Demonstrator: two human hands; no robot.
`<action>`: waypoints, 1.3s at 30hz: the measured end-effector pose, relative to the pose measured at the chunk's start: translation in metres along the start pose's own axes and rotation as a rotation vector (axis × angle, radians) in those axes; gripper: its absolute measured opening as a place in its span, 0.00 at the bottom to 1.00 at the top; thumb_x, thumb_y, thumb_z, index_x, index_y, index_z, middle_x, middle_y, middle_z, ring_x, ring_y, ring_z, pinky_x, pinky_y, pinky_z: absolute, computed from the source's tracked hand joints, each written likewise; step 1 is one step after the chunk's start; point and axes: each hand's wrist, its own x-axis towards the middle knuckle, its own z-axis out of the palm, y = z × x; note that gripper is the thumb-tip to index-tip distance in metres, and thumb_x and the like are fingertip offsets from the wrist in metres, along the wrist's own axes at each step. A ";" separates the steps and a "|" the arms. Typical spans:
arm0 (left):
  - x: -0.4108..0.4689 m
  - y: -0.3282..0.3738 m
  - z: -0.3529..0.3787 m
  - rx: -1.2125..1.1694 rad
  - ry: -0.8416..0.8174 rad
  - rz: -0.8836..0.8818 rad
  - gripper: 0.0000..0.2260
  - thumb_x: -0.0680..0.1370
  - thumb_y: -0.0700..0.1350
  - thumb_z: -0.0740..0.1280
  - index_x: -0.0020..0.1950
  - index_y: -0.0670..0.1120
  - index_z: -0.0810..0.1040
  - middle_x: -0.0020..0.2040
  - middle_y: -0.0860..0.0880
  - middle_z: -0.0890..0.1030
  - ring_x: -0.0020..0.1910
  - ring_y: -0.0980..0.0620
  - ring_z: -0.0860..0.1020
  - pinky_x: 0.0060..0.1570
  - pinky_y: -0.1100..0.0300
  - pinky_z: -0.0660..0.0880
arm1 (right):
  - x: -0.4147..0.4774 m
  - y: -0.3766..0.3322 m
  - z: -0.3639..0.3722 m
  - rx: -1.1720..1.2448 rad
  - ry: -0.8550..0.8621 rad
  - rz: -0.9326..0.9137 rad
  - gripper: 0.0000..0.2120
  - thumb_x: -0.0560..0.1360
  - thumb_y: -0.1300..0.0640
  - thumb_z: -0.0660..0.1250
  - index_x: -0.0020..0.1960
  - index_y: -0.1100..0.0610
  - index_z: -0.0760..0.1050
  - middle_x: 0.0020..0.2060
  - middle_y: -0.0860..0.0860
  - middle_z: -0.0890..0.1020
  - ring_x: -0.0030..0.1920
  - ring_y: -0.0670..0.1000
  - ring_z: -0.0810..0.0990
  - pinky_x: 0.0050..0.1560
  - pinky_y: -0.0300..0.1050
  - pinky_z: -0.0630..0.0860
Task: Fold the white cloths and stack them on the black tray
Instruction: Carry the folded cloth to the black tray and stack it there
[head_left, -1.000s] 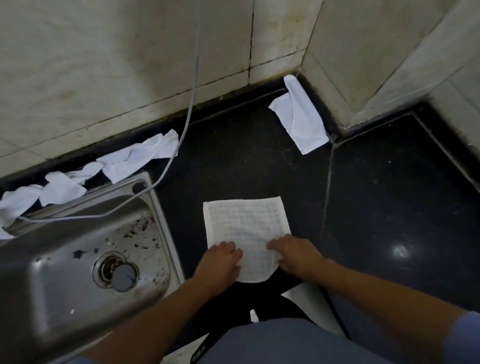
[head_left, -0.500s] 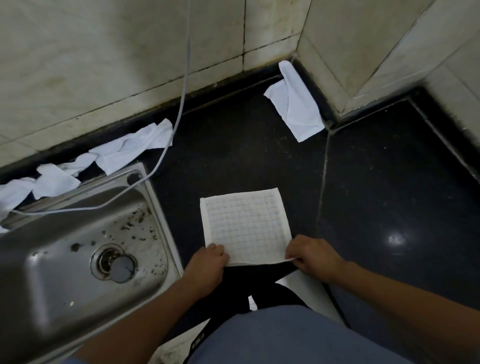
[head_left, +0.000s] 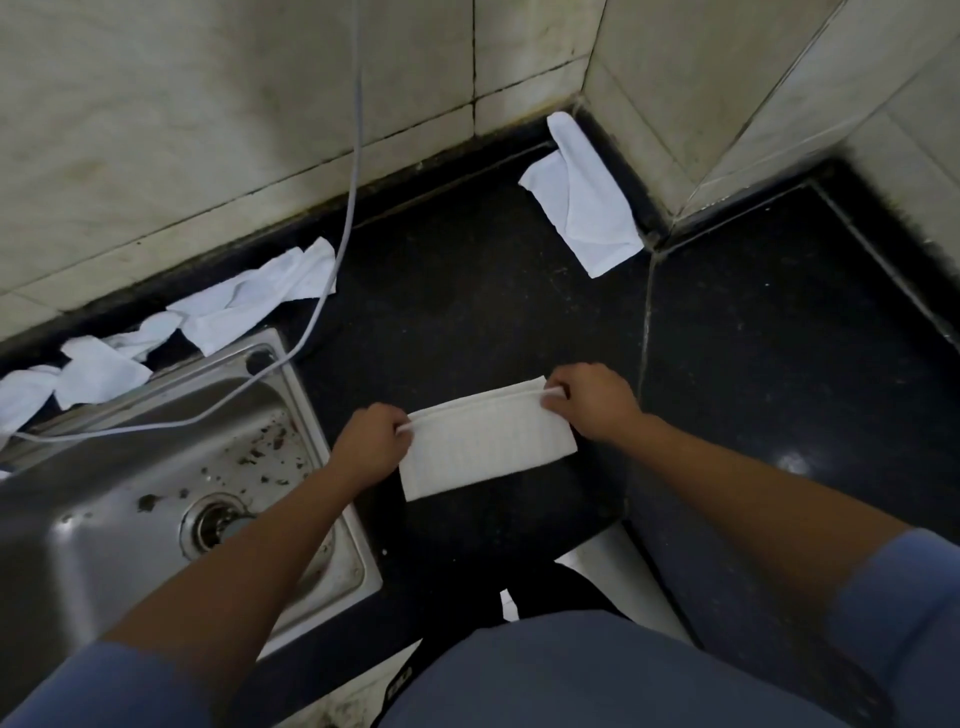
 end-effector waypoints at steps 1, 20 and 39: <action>0.008 -0.001 0.000 0.015 -0.006 -0.041 0.07 0.76 0.42 0.66 0.45 0.41 0.82 0.43 0.43 0.81 0.44 0.45 0.80 0.44 0.57 0.75 | 0.008 -0.001 0.002 -0.016 0.000 0.019 0.09 0.75 0.49 0.66 0.51 0.52 0.79 0.46 0.50 0.81 0.47 0.52 0.79 0.42 0.42 0.68; -0.060 -0.026 0.060 0.307 0.042 0.262 0.09 0.66 0.39 0.76 0.36 0.47 0.77 0.35 0.50 0.75 0.31 0.51 0.76 0.24 0.58 0.74 | -0.043 0.006 0.055 -0.236 -0.043 -0.274 0.07 0.77 0.54 0.63 0.48 0.55 0.78 0.46 0.52 0.77 0.48 0.55 0.78 0.38 0.49 0.74; -0.042 -0.017 0.036 0.487 0.014 0.232 0.20 0.78 0.51 0.62 0.70 0.48 0.69 0.74 0.46 0.61 0.70 0.45 0.62 0.67 0.50 0.63 | 0.002 -0.022 0.023 0.216 -0.061 0.438 0.14 0.72 0.54 0.70 0.56 0.57 0.76 0.52 0.54 0.80 0.49 0.54 0.79 0.43 0.46 0.73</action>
